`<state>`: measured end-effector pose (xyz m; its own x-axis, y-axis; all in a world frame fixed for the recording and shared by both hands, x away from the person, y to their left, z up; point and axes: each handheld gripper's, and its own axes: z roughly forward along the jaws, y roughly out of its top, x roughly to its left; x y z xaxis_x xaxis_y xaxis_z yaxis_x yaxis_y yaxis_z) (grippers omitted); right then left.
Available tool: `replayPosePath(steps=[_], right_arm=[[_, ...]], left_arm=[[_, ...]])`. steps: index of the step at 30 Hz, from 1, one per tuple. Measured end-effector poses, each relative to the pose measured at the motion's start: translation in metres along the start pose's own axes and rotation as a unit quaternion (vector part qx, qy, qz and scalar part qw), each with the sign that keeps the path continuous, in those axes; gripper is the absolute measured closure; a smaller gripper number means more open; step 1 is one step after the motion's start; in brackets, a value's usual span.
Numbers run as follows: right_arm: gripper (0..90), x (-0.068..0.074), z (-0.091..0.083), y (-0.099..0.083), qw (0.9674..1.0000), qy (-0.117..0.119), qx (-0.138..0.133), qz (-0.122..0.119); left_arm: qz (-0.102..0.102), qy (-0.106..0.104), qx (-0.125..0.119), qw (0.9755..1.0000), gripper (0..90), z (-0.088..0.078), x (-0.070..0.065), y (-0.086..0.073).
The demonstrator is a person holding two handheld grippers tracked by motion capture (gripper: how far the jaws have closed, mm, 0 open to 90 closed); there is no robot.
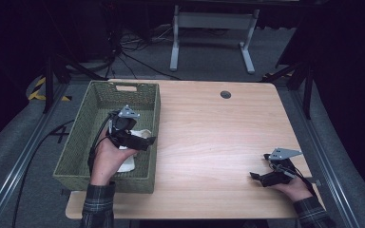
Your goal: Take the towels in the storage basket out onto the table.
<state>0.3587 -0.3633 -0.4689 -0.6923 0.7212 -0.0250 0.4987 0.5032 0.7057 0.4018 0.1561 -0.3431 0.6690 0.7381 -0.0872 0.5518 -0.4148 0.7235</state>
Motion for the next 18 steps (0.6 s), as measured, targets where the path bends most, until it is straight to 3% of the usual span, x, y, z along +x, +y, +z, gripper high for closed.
replayPosePath(steps=[18], right_arm=[[0.0,0.000,0.000,0.000,1.0000,0.000,0.000,0.000]], left_arm=[[-0.026,0.041,0.019,0.9987,4.9,-0.008,0.032,-0.020]])
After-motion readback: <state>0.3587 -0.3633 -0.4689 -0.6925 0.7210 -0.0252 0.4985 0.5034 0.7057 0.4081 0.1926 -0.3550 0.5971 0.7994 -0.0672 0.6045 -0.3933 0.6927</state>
